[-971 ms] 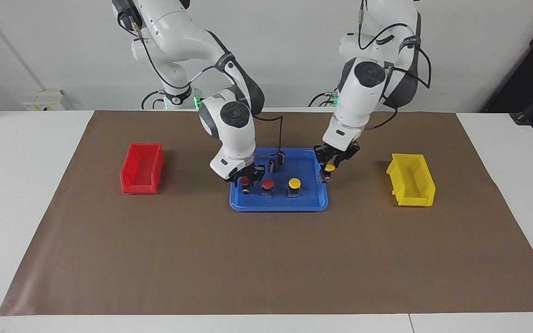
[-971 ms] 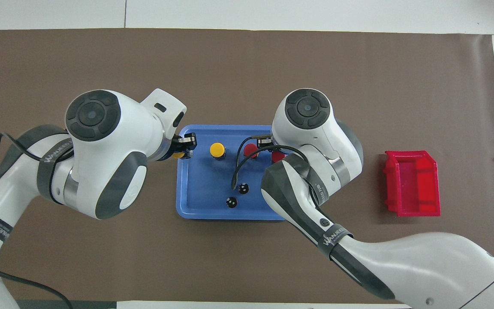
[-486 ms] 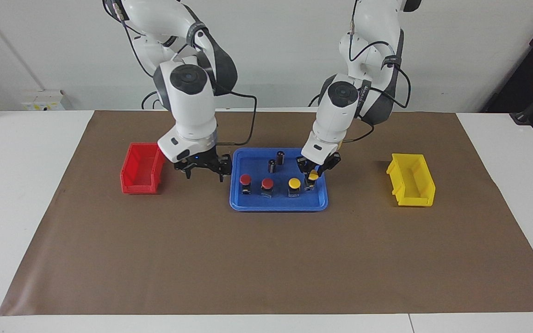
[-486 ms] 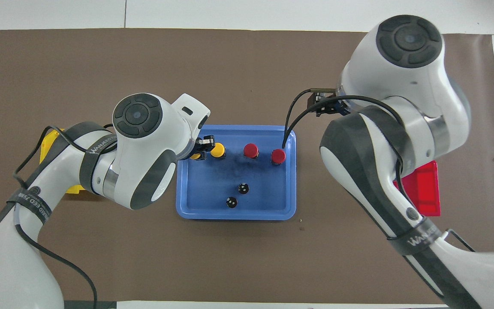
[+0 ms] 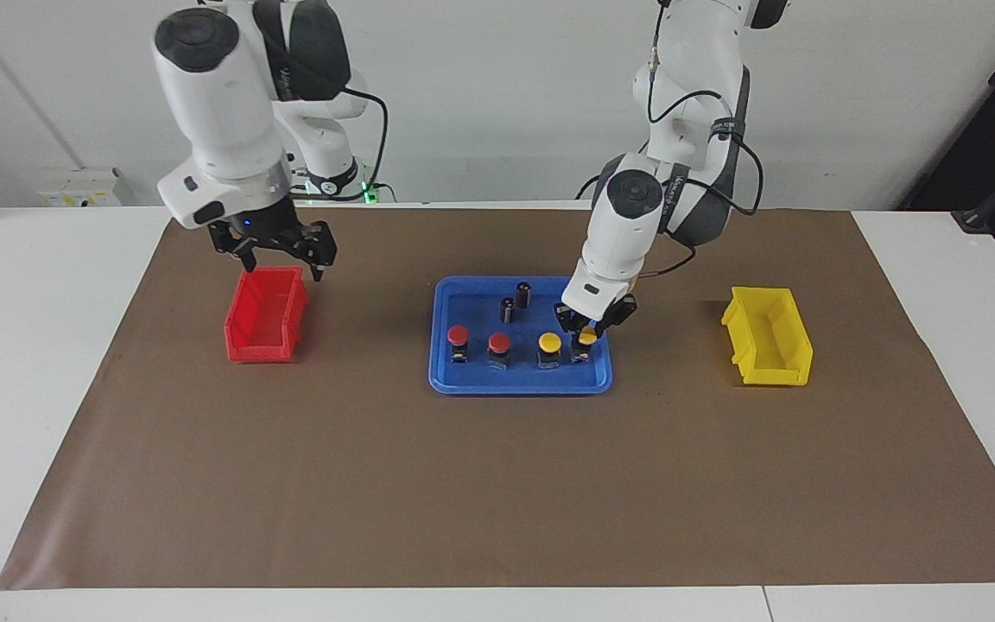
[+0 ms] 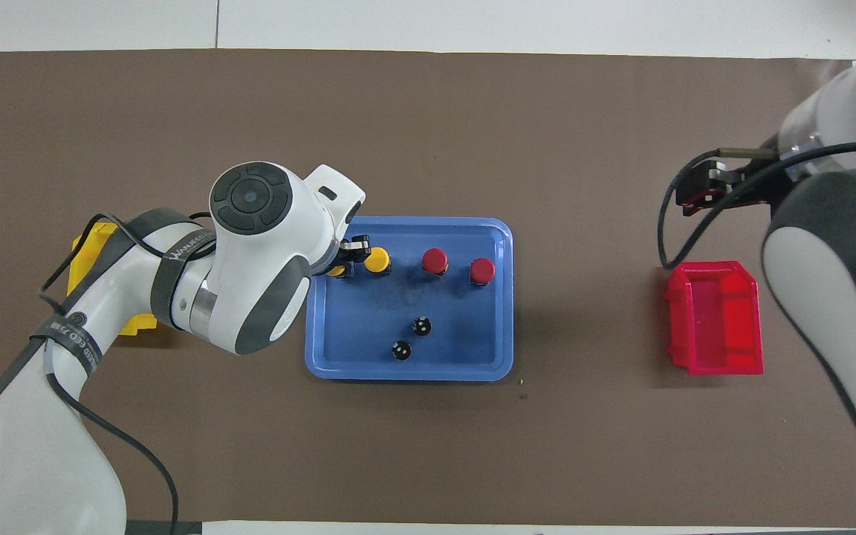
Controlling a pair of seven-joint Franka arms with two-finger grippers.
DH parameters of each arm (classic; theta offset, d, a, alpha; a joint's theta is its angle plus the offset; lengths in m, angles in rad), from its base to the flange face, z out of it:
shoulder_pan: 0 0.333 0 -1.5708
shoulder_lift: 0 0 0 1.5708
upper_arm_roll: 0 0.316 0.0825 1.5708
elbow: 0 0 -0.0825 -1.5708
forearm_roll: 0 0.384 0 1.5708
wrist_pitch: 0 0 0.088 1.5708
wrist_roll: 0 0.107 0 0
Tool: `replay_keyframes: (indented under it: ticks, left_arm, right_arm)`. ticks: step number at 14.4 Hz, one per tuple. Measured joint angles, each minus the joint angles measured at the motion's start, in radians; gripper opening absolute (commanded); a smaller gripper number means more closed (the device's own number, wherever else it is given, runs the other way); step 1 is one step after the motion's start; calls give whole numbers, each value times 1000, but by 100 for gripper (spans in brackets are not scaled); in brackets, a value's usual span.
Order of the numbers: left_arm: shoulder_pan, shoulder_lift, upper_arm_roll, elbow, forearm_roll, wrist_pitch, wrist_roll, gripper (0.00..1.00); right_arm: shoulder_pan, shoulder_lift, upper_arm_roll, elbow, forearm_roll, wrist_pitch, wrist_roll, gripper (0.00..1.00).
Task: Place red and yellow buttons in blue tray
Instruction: 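Release the buttons in the tray while the right gripper withdraws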
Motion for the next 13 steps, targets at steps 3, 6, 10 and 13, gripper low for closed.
replay_keyframes:
  ticks: [3, 6, 10, 13]
  left_arm:
    - [0, 5, 0, 0, 1, 5, 0, 77]
    - [0, 4, 2, 3, 1, 3, 0, 84]
    - [23, -31, 18, 35, 7, -60, 25, 93]
    - [105, -92, 24, 41, 10, -146, 127, 100]
  right_arm:
    - [-69, -36, -40, 0, 13, -67, -137, 100]
    - [-27, -76, -199, 0, 15, -109, -283, 100]
    - [68, -91, -381, -6, 19, -139, -343, 100]
    - [98, -96, -408, -33, 20, -134, -343, 100]
